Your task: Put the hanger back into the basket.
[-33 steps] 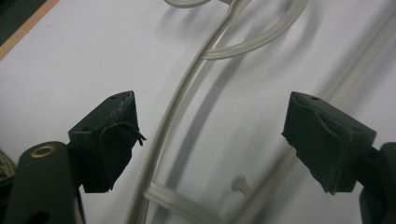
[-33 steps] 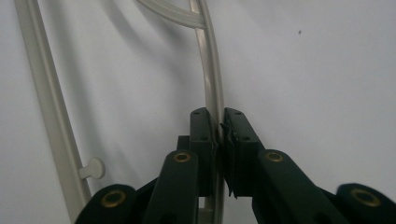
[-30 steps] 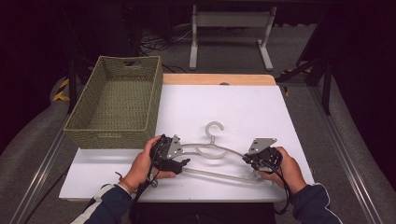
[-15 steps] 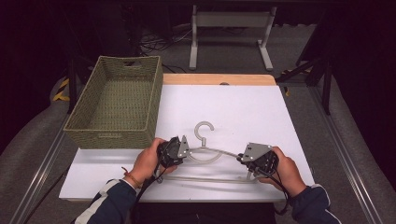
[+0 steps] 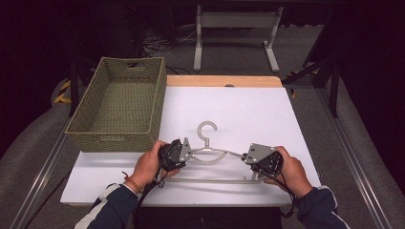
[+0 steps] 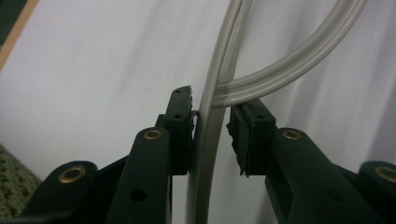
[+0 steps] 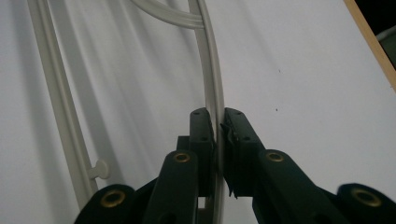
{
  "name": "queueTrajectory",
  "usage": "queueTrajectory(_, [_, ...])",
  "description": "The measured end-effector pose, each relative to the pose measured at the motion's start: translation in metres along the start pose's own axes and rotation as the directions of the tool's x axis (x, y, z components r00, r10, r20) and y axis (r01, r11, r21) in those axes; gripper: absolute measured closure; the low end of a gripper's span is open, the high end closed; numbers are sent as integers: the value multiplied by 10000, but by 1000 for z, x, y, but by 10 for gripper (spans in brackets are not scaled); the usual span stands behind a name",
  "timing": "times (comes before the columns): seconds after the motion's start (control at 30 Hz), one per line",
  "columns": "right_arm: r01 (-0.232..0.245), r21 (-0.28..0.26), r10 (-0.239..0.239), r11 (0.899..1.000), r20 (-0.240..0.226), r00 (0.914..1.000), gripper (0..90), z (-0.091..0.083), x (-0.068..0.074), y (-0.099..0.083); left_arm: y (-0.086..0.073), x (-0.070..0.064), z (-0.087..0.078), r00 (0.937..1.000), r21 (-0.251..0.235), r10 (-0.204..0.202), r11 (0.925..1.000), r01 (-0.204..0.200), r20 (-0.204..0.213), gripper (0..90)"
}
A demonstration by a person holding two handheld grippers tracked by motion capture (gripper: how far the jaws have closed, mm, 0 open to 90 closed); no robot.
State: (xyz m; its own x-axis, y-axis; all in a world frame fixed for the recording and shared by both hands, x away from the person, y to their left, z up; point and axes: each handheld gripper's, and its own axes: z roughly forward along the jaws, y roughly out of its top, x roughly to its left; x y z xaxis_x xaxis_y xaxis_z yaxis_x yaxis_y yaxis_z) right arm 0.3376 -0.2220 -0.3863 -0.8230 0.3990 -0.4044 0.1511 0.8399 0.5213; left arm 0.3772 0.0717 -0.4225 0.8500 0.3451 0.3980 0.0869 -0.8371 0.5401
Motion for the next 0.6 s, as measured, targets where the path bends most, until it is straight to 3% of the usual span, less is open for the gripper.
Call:
queueTrajectory(0.1, [-83,47,83,10000,17,10000,830,0,0,-1,-1,0,-2,9998,-25,-80,10000,80,-176,713])
queueTrajectory(0.13, [-89,81,89,9999,19,10000,829,0,-1,-1,-2,0,-2,9999,-157,-101,9998,100,-57,732])
queueTrajectory(0.3, [-208,64,208,9998,-15,9998,827,4,-2,-3,0,-2,-5,9990,143,326,9994,-322,-309,782])
queueTrajectory(0.43, [-243,-14,243,9997,159,9996,821,4,-2,-2,0,-2,-6,9986,170,294,9994,-286,-440,789])
queueTrajectory(0.53, [-492,-363,512,9981,573,9970,780,2,-4,-3,-1,-2,-10,9987,-115,255,9996,-260,-438,796])
queueTrajectory(0.6, [-976,-859,1058,9915,967,9897,704,-4,-10,-5,-2,0,-11,9998,-330,147,9993,-152,-142,811])
